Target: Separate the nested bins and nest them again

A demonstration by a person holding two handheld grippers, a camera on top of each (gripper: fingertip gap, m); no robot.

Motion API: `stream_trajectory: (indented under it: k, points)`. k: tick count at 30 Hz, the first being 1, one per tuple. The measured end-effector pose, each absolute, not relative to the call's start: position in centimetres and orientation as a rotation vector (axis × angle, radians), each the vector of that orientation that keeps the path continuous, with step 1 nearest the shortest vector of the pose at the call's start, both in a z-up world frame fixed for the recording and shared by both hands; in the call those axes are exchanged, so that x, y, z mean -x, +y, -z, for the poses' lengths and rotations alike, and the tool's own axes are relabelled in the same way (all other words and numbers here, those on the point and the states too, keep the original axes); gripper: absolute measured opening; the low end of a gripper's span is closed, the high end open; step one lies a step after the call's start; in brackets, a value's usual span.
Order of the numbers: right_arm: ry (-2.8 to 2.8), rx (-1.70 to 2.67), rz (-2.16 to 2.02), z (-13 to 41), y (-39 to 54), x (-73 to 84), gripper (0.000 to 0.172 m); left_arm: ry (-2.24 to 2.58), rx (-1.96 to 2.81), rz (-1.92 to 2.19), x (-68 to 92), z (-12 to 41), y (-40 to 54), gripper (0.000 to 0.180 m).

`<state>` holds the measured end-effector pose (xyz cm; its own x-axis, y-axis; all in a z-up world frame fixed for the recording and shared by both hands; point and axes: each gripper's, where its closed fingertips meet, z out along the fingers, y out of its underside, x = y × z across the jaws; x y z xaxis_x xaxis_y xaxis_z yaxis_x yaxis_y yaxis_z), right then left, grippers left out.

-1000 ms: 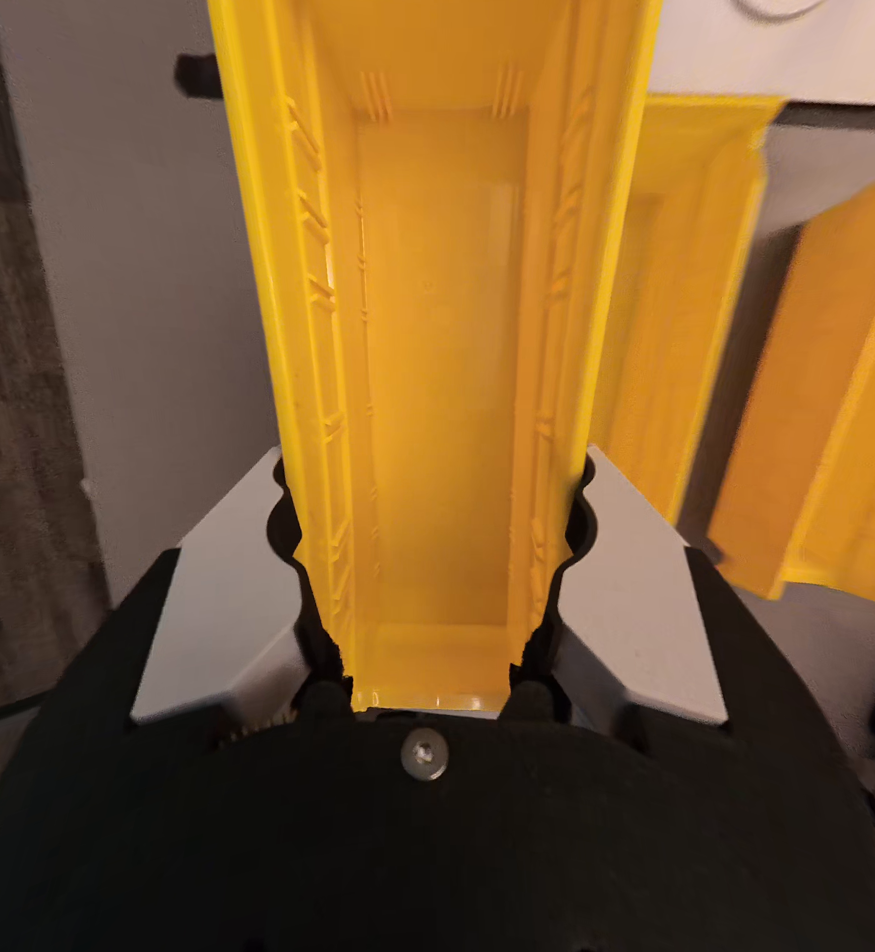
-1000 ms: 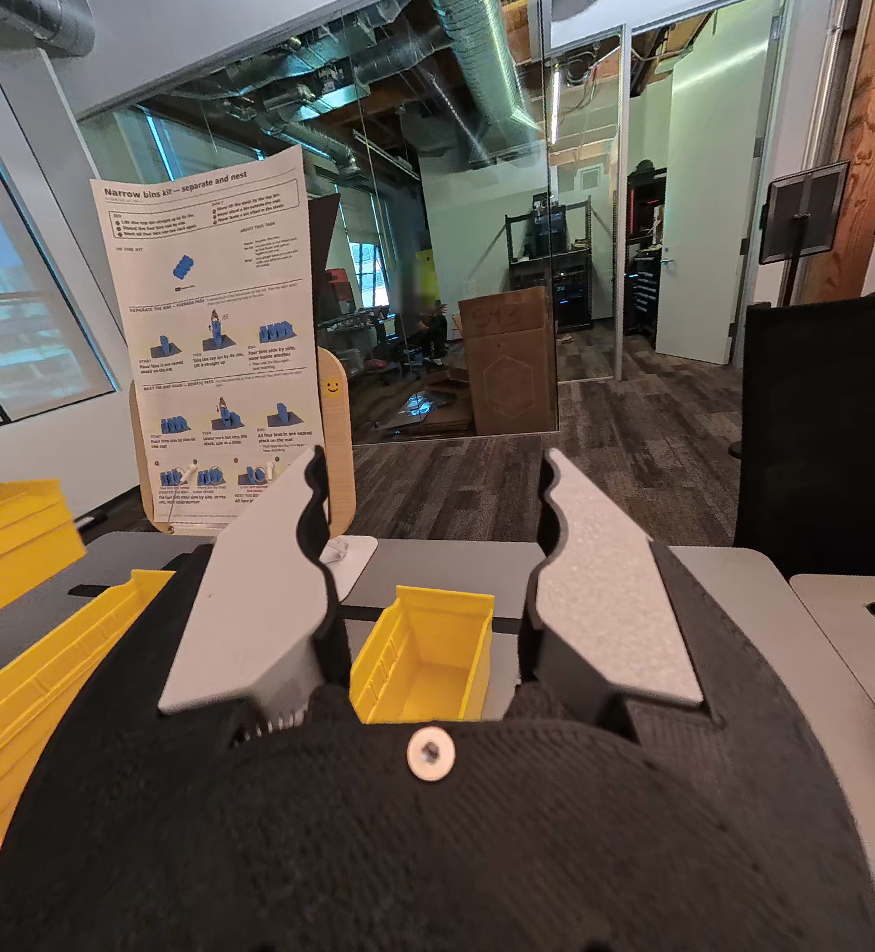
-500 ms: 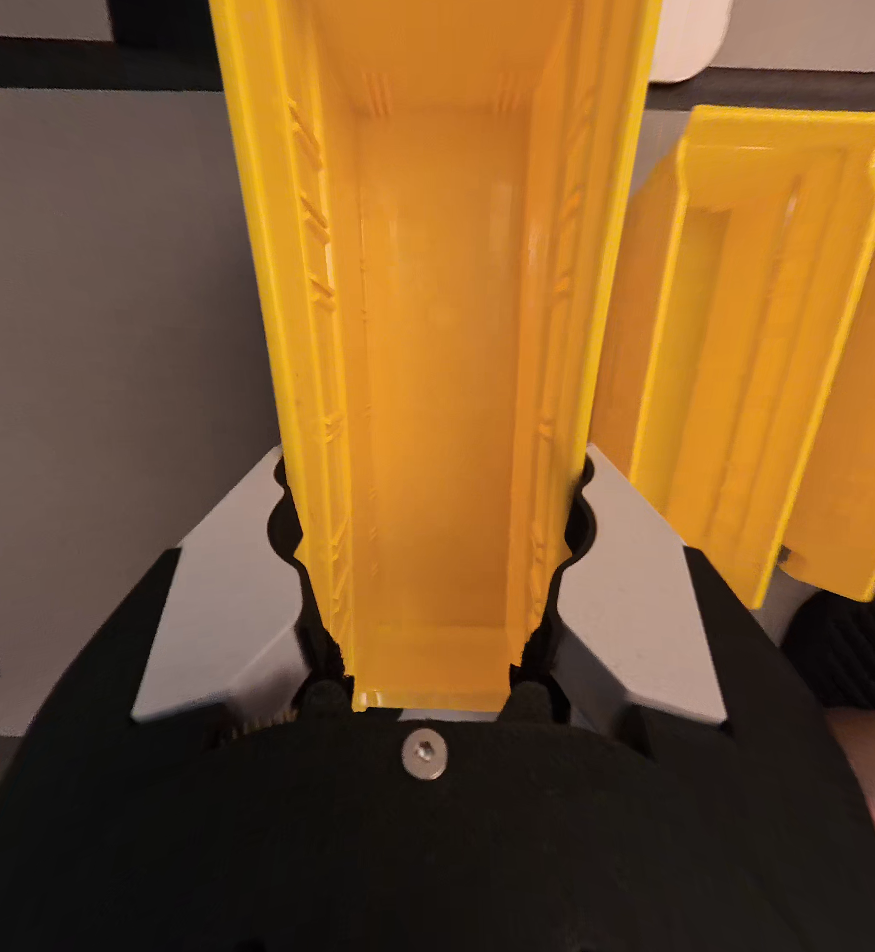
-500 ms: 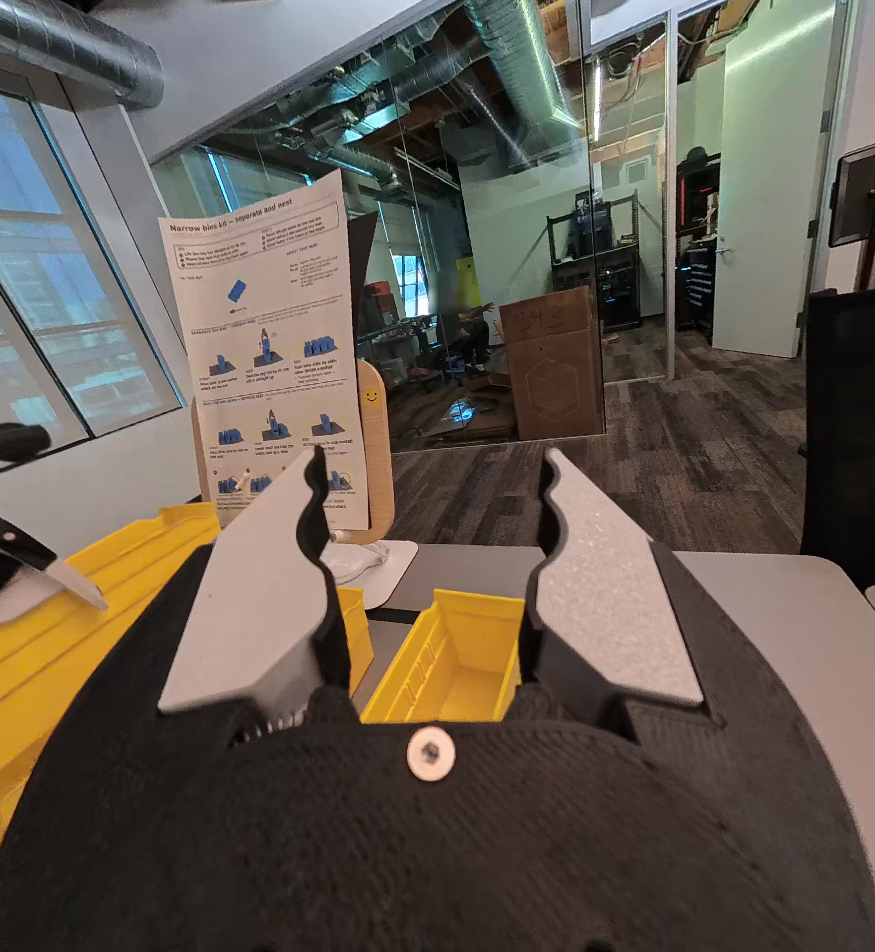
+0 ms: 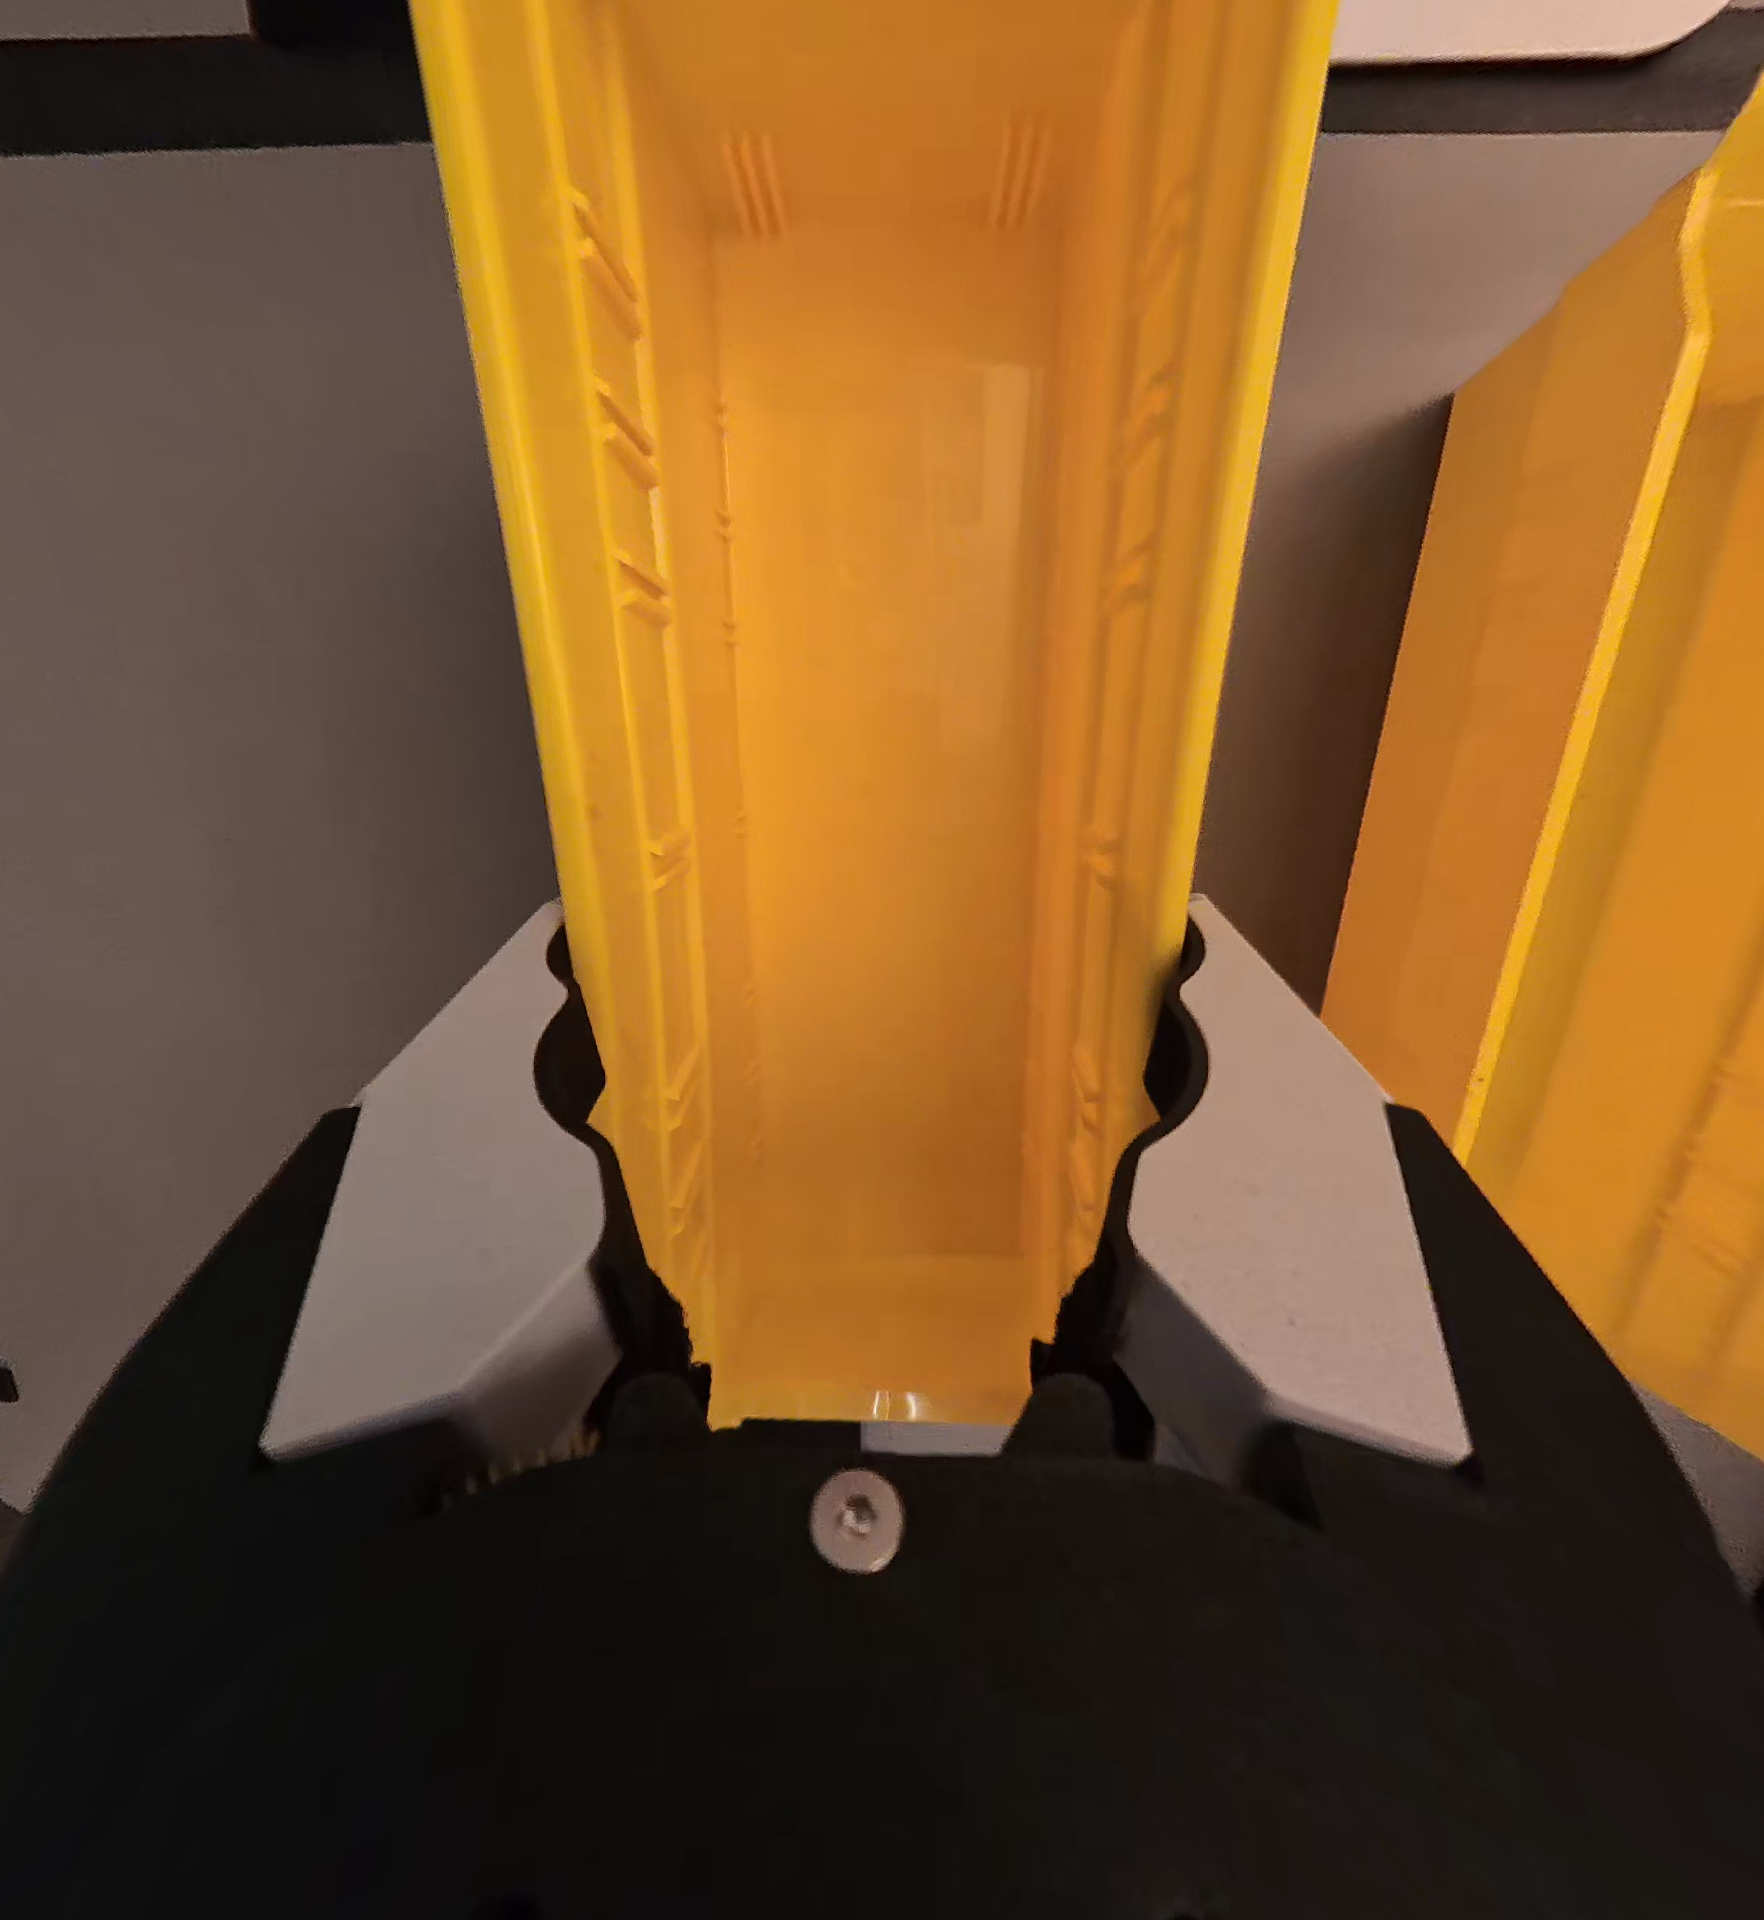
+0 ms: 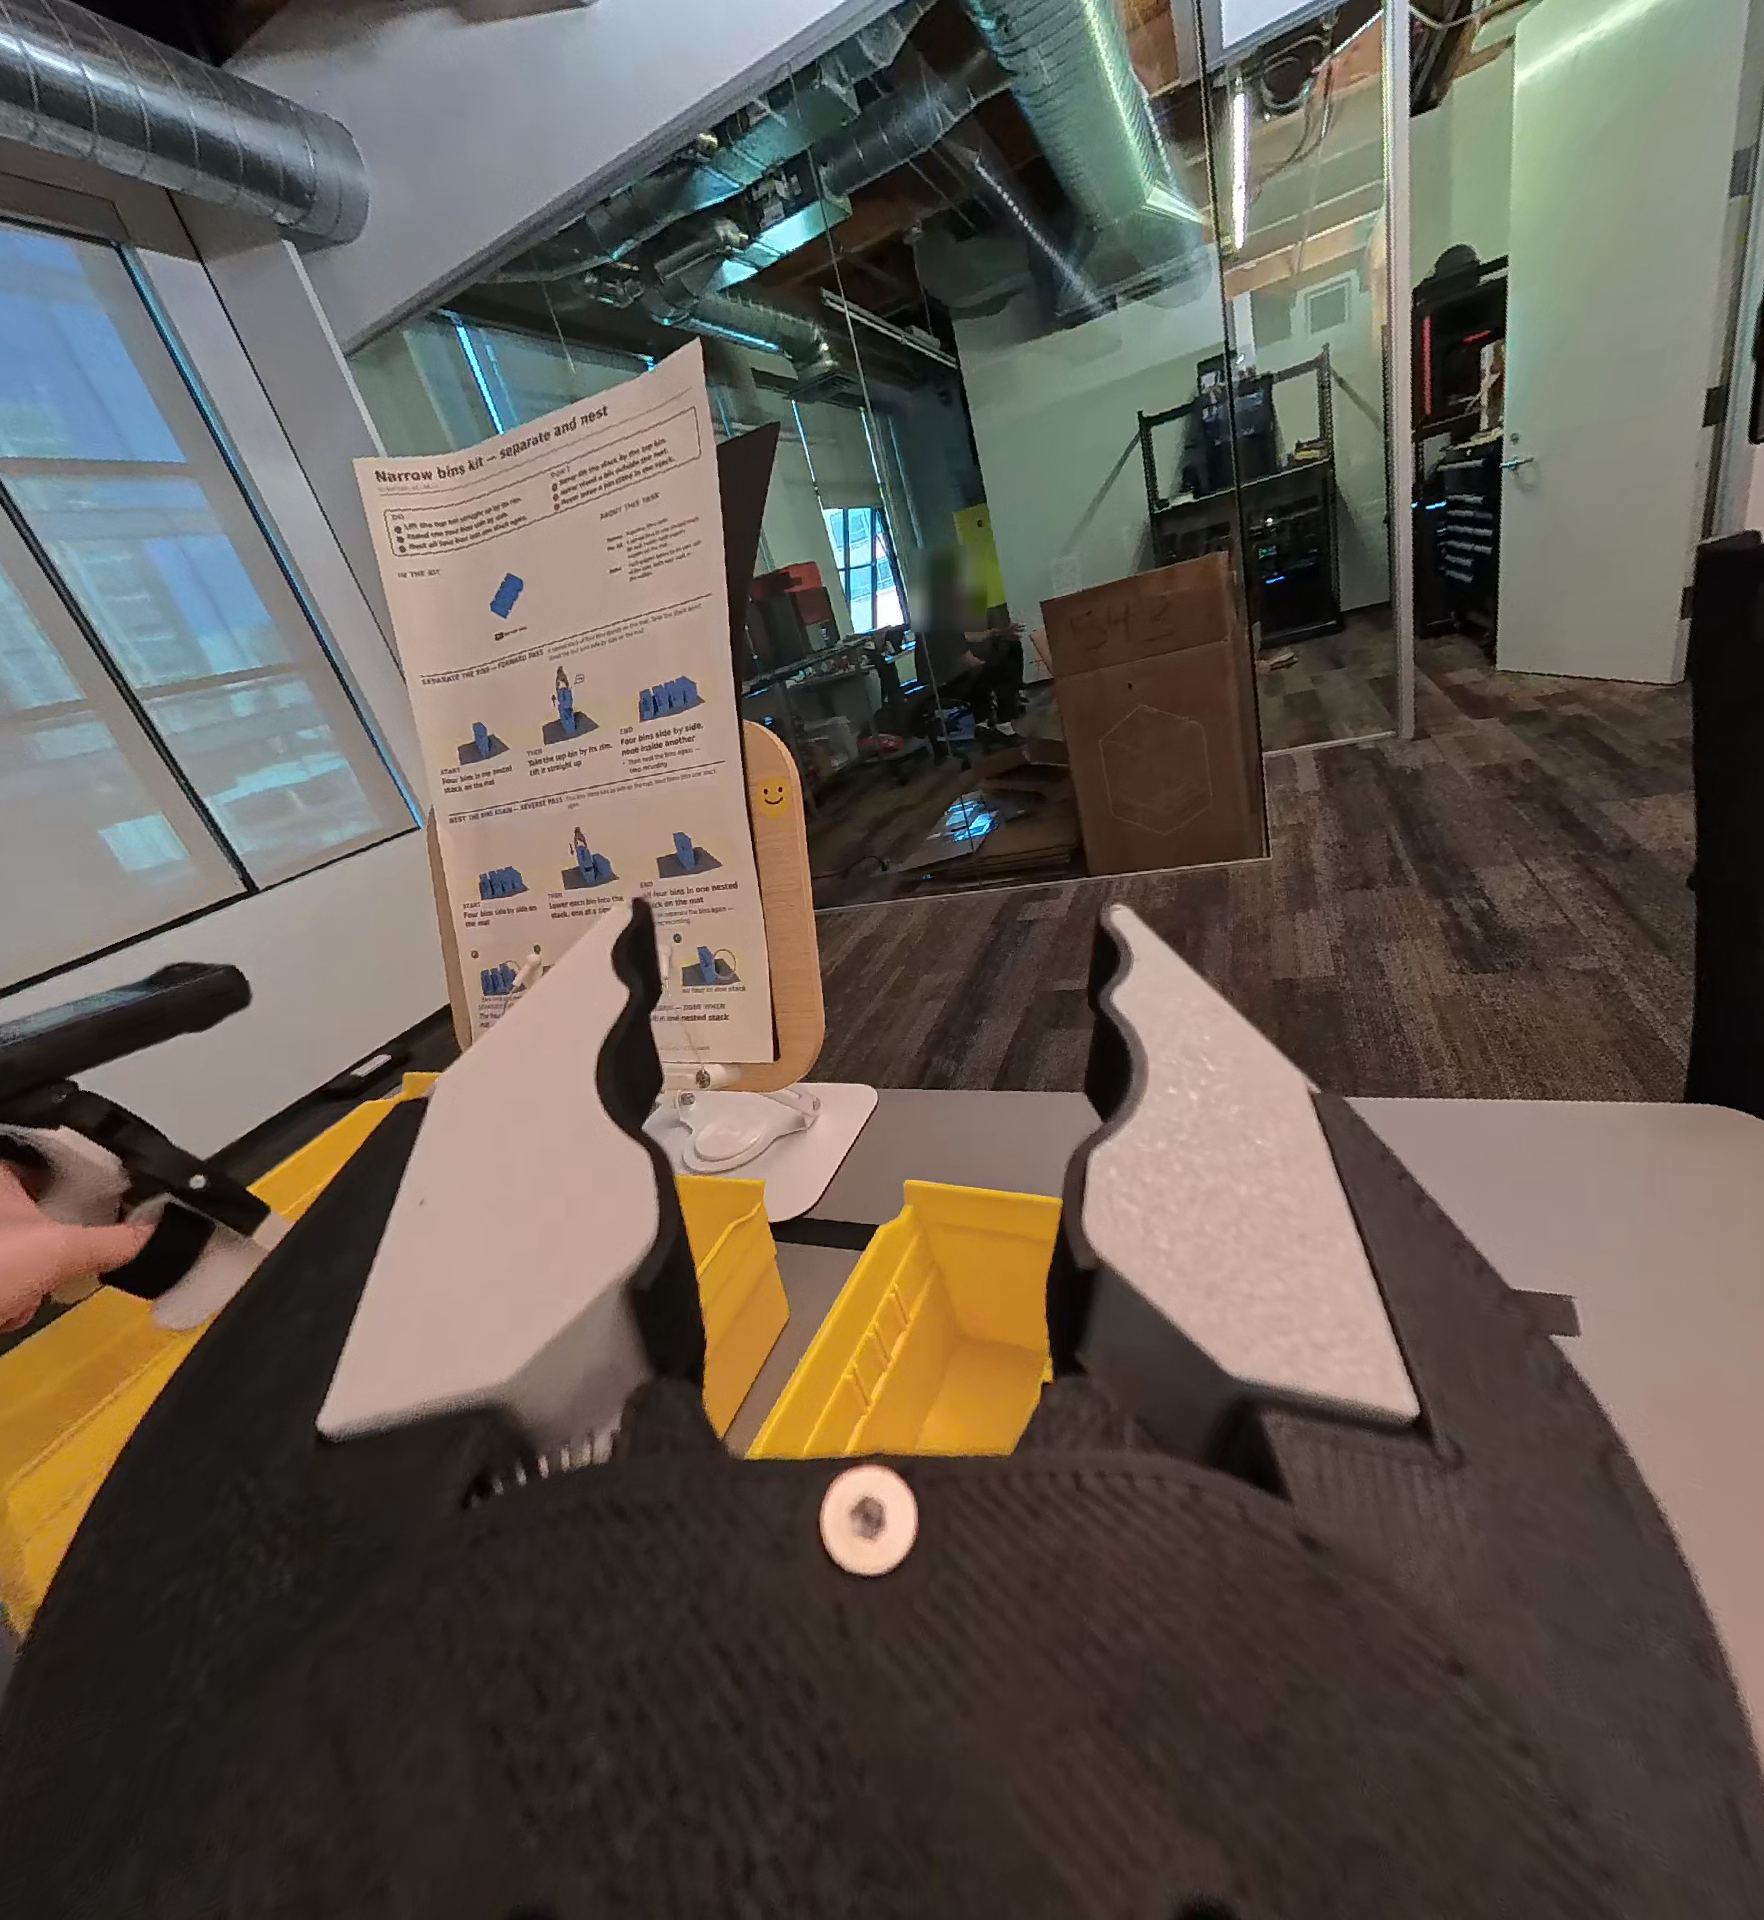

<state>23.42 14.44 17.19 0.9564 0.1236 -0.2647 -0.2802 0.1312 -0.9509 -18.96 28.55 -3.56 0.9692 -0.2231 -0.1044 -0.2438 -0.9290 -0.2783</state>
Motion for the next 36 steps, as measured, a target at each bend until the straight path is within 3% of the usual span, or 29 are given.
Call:
stream_trajectory:
  k: [10, 22, 28, 36]
  points:
    - [0.119, 1.438, -0.301, -16.6, 15.1, -22.9, 0.083, 0.33, 2.854, -0.024, 18.9, 6.3, 28.4, 0.122]
    - [0.104, 1.462, -0.299, -16.2, 15.6, -22.3, 0.083, 0.334, 2.786, -0.004, 18.9, 5.4, 28.8, 0.103]
    - [0.095, 1.463, -0.296, -16.2, 15.8, -21.9, 0.083, 0.314, 2.737, 0.008, 18.7, 5.9, 29.2, 0.109]
    - [0.068, 1.501, -0.271, -15.5, 16.4, -21.2, 0.083, 0.377, 2.785, 0.065, 18.2, 6.7, 28.4, 0.134]
